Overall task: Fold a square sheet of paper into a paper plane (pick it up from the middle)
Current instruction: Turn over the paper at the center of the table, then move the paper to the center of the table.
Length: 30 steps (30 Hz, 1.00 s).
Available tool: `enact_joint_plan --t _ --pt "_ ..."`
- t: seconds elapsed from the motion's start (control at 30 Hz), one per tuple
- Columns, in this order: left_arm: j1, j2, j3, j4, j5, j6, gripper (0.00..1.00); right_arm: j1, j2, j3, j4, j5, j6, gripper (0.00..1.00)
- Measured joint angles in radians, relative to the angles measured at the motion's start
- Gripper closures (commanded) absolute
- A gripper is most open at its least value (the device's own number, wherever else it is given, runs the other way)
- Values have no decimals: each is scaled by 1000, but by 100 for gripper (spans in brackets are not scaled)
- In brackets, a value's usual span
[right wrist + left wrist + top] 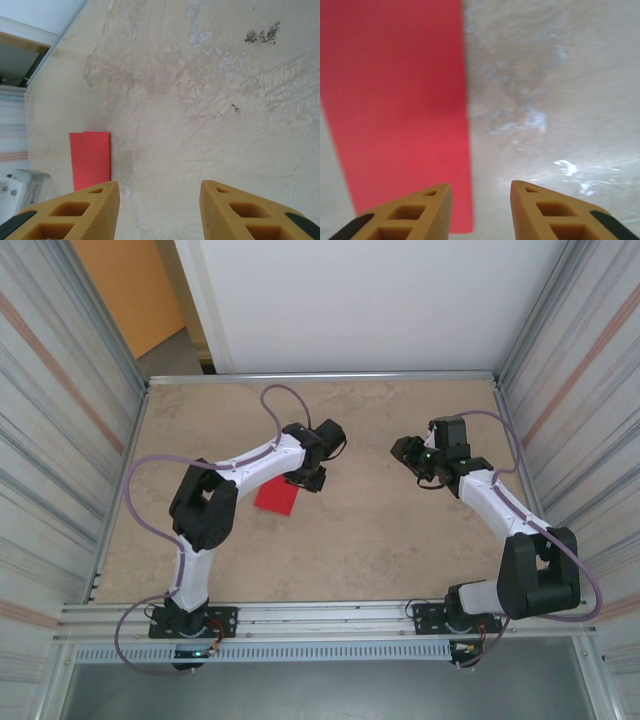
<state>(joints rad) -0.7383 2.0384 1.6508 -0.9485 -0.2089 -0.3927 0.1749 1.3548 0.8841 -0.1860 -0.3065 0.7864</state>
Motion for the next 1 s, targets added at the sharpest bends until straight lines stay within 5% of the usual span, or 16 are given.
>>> enact_joint_plan --t 0.2,0.53,0.8,1.0 --pt "71 -92 -125 110 194 -8 53 53 19 5 -3 16 -17 54" --pt "436 -455 -531 360 413 -138 29 390 352 204 7 30 -17 65" --pt "619 -621 -776 457 476 -232 2 548 603 448 17 -5 -16 70" --pt "636 -653 -816 486 490 -240 1 575 743 588 -13 -50 -18 70"
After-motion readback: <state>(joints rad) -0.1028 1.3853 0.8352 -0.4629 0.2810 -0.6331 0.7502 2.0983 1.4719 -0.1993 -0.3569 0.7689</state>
